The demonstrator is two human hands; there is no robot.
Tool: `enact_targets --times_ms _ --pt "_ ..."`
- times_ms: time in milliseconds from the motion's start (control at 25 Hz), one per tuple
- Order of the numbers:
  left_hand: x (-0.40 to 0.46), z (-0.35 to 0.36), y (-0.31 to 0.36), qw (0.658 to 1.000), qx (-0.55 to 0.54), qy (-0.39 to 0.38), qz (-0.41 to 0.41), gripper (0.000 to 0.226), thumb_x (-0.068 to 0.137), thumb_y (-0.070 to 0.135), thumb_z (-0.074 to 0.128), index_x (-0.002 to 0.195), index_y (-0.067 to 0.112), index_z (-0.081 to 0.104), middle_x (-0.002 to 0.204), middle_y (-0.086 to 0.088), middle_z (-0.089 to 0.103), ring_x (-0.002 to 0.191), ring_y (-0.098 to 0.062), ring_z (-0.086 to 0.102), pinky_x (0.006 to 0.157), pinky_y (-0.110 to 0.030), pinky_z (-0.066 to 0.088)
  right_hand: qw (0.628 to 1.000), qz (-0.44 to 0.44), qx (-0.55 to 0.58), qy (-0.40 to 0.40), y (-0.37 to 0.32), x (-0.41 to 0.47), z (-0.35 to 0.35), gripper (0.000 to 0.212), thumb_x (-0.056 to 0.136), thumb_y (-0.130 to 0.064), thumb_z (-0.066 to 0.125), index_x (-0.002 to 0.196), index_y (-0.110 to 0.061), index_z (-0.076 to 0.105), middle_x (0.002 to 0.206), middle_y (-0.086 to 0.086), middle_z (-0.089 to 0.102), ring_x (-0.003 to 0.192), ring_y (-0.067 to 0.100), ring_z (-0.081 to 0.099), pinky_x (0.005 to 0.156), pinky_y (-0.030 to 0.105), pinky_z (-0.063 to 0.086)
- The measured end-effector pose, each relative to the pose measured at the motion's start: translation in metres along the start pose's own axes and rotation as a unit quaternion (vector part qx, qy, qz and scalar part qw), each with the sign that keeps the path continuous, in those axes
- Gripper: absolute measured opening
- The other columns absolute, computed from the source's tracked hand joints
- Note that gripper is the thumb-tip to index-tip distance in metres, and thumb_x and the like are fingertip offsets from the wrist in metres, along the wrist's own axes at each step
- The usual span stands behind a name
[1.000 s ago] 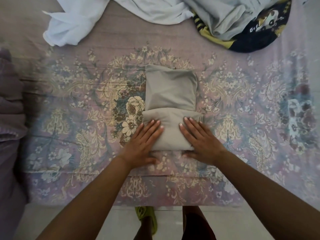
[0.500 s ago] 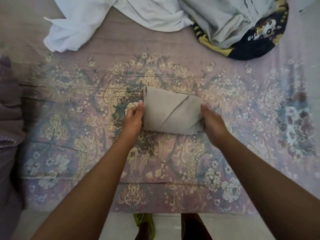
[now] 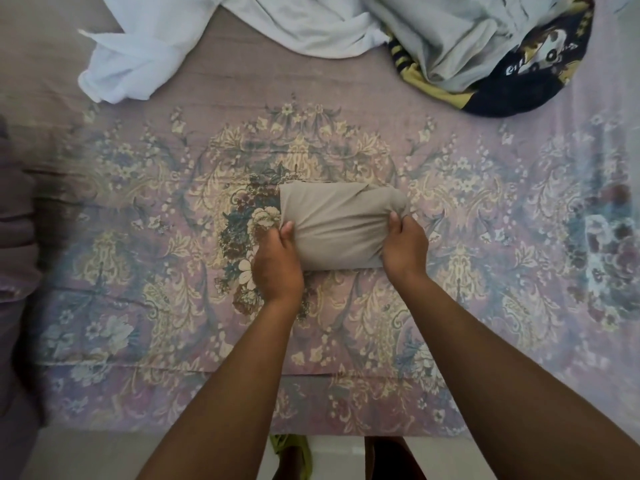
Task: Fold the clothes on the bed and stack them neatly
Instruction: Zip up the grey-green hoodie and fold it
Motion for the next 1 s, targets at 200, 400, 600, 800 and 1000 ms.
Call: enact_targets --times_ms 200,400,600,800,1000 --pt "0.02 -0.021 0.017 0.998 -0.054 0.021 0.012 0.05 0.109 0.043 0.034 0.101 0.0 0.06 0.092 -0.019 0.063 0.084 -0.033 0.059 0.072 -0.043 0.042 0.993 -0.02 0.061 0.096 -0.021 0.008 -0.011 0.042 0.107 -0.037 0.046 0.106 -0.001 0.066 0.11 0.016 0.064 0.104 0.032 0.058 0.086 0.041 0.043" --pt "0.069 -0.002 0.066 0.996 0.067 -0.028 0.058 0.03 0.107 0.029 0.042 0.11 0.002 0.054 0.103 -0.019 0.064 0.093 -0.037 0.06 0.081 -0.048 0.047 0.999 0.024 -0.03 -0.011 -0.047 0.053 -0.011 0.04 0.105 -0.034 0.05 0.11 0.001 0.07 0.116 0.02 0.069 0.108 0.036 0.063 0.088 0.039 0.046" --pt "0.077 -0.002 0.05 0.993 0.098 -0.018 0.06 0.022 0.108 0.019 0.035 0.119 0.003 0.045 0.113 -0.022 0.065 0.098 -0.041 0.062 0.084 -0.051 0.047 0.998 0.008 -0.003 0.066 -0.034 0.056 -0.01 0.033 0.108 -0.025 0.045 0.115 0.002 0.063 0.116 0.02 0.068 0.108 0.036 0.061 0.09 0.04 0.044" --pt "0.044 -0.015 0.029 0.997 -0.074 -0.021 0.02 0.035 0.108 0.033 0.045 0.117 0.001 0.056 0.113 -0.018 0.065 0.101 -0.033 0.06 0.083 -0.042 0.044 0.991 0.005 0.116 0.072 -0.015 0.009 -0.019 0.031 0.105 -0.033 0.053 0.113 -0.004 0.061 0.108 0.011 0.067 0.097 0.027 0.061 0.082 0.037 0.046" --pt "-0.016 -0.029 -0.027 0.985 -0.14 -0.097 -0.011 0.025 0.095 0.015 0.069 0.118 0.003 0.068 0.11 -0.009 0.069 0.099 -0.024 0.064 0.085 -0.038 0.051 0.988 0.075 0.13 -0.016 0.036 -0.044 -0.024 0.026 0.097 -0.026 0.068 0.109 -0.003 0.07 0.103 0.01 0.071 0.098 0.024 0.065 0.084 0.033 0.049"
Point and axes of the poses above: each hand's wrist, its own x-axis towards the middle knuckle, its own z-axis out of the palm, y = z × x, the point moved 1 cm from there along x, towards the middle knuckle
